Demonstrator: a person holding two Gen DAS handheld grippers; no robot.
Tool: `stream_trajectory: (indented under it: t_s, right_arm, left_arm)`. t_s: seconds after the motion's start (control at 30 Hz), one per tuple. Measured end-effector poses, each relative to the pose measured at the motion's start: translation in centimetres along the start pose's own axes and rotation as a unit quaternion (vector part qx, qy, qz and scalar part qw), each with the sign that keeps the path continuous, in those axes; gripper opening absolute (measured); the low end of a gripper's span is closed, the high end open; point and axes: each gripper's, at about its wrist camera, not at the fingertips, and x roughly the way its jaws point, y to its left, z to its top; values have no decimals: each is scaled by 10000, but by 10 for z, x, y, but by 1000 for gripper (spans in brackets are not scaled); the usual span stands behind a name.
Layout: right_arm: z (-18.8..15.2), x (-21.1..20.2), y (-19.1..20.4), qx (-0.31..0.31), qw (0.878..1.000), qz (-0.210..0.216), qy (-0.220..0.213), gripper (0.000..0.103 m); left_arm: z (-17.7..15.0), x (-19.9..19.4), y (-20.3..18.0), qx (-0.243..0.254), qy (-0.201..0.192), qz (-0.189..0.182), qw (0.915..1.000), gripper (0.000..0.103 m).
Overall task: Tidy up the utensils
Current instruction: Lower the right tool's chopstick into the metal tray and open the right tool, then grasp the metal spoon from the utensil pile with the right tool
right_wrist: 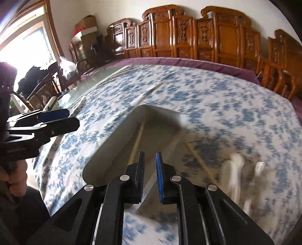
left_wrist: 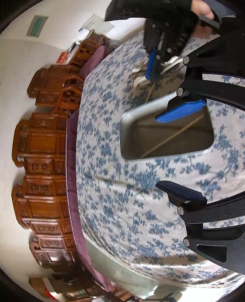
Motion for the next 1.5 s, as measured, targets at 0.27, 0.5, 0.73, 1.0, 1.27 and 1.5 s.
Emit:
stream_trajectory:
  t_s: [0.27, 0.5, 0.73, 1.0, 1.27, 1.5]
  right_arm:
    - [-39, -55, -59, 143, 9977, -662, -6, 25]
    - [-68, -66, -88, 497, 9943, -943, 17, 29]
    - [-92, -45, -112, 712, 9914, -1064, 275, 29]
    - [-99, -24, -122, 791, 9922, -879, 390, 39]
    - [-101, -19, -146, 989, 9884, -1093, 358, 40]
    - [-87, -3, -151, 943, 9874, -1217, 371, 40]
  left_arm:
    - [-16, -14, -45, 260, 5, -249, 9994, 61]
    - [-28, -8, -83, 516, 99, -424, 9977, 61]
    - [-36, 7, -109, 637, 269, -524, 9962, 61]
    - [-43, 25, -126, 723, 432, -532, 9950, 61]
    - [-46, 36, -141, 689, 542, -563, 9946, 61]
    - [-51, 49, -166, 840, 671, -555, 9926, 61]
